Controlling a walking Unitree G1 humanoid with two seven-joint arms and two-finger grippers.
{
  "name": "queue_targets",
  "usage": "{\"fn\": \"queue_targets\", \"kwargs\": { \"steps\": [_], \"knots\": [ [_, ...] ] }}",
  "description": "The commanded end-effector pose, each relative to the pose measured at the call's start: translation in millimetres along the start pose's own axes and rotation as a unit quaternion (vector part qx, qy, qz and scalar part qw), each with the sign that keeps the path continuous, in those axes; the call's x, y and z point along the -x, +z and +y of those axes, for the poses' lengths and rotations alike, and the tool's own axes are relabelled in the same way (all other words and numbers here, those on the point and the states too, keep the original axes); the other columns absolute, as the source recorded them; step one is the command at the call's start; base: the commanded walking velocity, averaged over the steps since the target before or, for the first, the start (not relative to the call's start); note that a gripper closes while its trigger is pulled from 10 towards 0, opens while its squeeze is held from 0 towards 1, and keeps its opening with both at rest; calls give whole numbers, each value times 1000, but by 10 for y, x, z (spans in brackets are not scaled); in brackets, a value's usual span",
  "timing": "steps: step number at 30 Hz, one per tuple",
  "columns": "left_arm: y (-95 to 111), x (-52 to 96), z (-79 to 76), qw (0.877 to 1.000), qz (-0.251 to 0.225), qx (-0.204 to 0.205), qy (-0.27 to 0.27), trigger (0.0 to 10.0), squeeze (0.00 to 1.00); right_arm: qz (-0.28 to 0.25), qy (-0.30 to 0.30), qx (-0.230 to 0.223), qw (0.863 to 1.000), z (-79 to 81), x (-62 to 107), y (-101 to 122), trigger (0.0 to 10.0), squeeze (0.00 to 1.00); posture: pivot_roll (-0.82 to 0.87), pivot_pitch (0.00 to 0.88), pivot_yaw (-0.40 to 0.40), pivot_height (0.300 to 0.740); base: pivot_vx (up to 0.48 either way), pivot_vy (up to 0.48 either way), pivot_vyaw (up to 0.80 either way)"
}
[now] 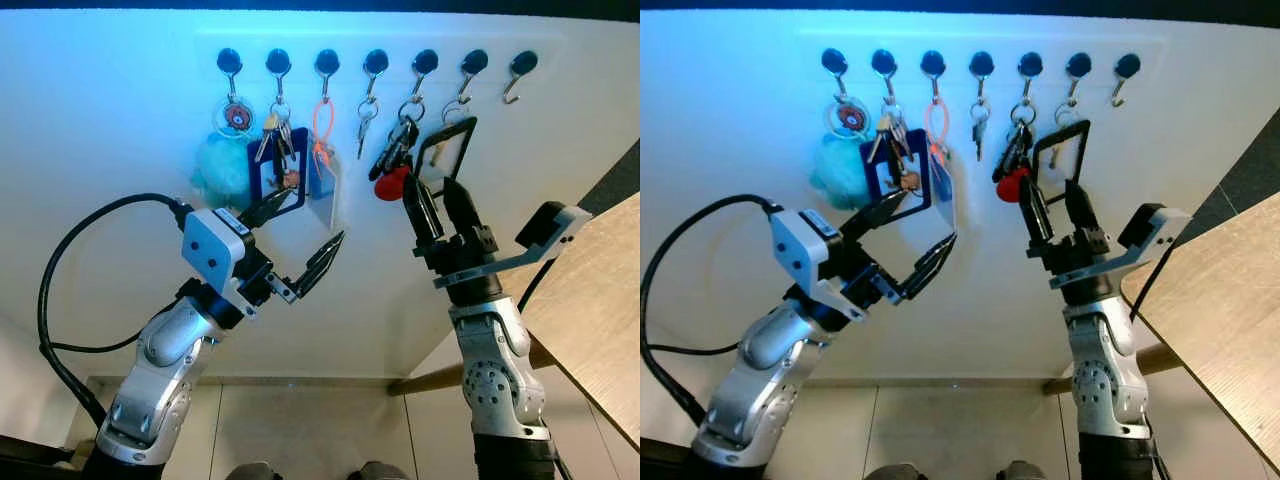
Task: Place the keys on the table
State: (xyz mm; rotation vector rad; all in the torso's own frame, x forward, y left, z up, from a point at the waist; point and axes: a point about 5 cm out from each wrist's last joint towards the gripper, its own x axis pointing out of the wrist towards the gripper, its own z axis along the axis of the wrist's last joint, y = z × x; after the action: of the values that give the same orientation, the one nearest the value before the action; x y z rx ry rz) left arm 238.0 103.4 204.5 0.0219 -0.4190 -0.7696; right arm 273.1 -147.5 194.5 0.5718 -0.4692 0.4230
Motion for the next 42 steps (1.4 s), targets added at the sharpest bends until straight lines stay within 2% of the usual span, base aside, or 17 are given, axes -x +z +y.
{"fn": "queue_targets", "kwargs": {
  "steps": [1,7,11,12,15,16,17,18,20,21,23,30,35,42],
  "knots": [
    [11,-7,-34,1000,-5,9,-1,10000,0,-1,14,-12,1000,60,-6,13,10000,0,27,95,-2,740,0,0,0],
    [7,-12,-44,1000,-5,9,-3,10000,0,11,15,-23,1000,83,29,-32,10000,0,26,95,-2,740,0,0,0],
    [4,-11,-54,1000,-4,9,-5,10000,0,35,-19,-8,999,-15,129,-124,10000,0,28,93,-3,740,0,0,0],
    [2,-9,-56,1000,-4,9,-5,10000,0,40,-38,13,998,-65,162,-134,10000,0,31,94,-2,740,0,0,0],
    [0,-7,-57,1000,-3,8,-6,10000,0,36,-72,134,988,-186,191,-52,10000,0,29,93,-1,740,0,0,0],
    [0,-7,-57,1000,-3,8,-6,10000,0,36,-72,134,988,-186,191,-52,10000,0,29,93,-1,740,0,0,0],
    [2,-16,-61,1000,-4,9,-6,10000,0,25,-75,175,981,-206,175,16,10000,0,29,93,-1,740,0,0,0],
    [2,-16,-61,1000,-4,9,-6,10000,0,25,-75,175,981,-206,175,16,10000,0,29,93,-1,740,0,0,0],
    [8,-32,-74,1000,-7,12,-8,10000,0,2,-67,236,969,-188,125,150,10000,0,28,87,3,740,0,0,0],
    [8,-32,-74,1000,-7,12,-8,10000,0,2,-67,236,969,-188,125,150,10000,0,28,87,3,740,0,0,0],
    [11,-41,-86,1000,-9,14,-10,10000,0,-17,-52,276,960,-138,71,257,10000,0,26,82,4,740,0,0,0],
    [-3,-48,-99,1000,-10,17,-14,10000,0,-25,-53,293,954,-123,23,297,10000,0,27,69,3,740,0,0,0],
    [-11,-60,-101,1000,-10,21,-13,10000,0,-8,-20,352,936,-52,-30,239,10000,0,25,61,3,740,0,0,0],
    [-16,-76,-108,1000,-11,23,-13,10000,0,23,-5,390,920,-53,-84,161,10000,0,23,61,2,740,0,0,0]
  ]
}}
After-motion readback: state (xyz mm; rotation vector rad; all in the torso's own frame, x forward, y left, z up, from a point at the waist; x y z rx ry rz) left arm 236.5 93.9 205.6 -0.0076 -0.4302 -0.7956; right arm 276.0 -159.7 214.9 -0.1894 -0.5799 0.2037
